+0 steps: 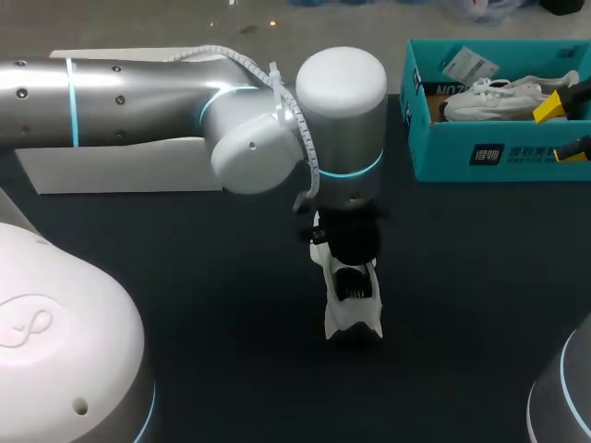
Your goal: Take the shoe out of the shoebox, open the shoe tongue, remove and reinsert the insole, then place the shoe into the shoebox
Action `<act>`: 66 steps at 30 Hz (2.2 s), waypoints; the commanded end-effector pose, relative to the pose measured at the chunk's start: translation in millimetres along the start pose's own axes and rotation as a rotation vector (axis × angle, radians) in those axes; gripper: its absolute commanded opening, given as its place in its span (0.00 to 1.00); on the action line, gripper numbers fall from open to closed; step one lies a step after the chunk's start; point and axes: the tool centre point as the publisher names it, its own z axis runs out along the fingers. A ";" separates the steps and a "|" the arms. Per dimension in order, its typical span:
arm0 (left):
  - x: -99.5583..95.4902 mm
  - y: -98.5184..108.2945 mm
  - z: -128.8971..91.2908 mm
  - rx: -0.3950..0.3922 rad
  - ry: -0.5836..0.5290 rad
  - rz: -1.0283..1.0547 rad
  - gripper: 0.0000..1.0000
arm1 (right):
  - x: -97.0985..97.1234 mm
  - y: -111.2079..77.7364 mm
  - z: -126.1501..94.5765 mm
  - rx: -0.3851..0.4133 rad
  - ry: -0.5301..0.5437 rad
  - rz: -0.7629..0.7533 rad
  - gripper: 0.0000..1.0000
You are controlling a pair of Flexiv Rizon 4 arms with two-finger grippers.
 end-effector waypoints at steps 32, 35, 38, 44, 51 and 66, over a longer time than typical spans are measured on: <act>4.3 -10.1 -47.6 0.090 -0.002 -0.481 0.00 | 0.2 0.2 0.8 0.000 -0.003 0.002 1.00; 3.8 -18.6 -53.3 0.091 0.084 -0.596 0.00 | 0.2 0.2 0.8 0.000 -0.003 0.002 1.00; 3.8 -18.6 -53.3 0.091 0.084 -0.596 0.00 | 0.2 0.2 0.8 0.000 -0.003 0.002 1.00; 3.8 -18.6 -53.3 0.091 0.084 -0.596 0.00 | 0.2 0.2 0.8 0.000 -0.003 0.002 1.00; 0.4 -30.6 -55.7 0.039 -0.128 -0.864 0.00 | 0.2 0.2 0.8 0.000 -0.003 0.002 1.00; 18.8 -76.8 -58.0 0.030 -0.050 -1.149 0.00 | 0.2 0.2 0.8 0.000 -0.003 0.002 1.00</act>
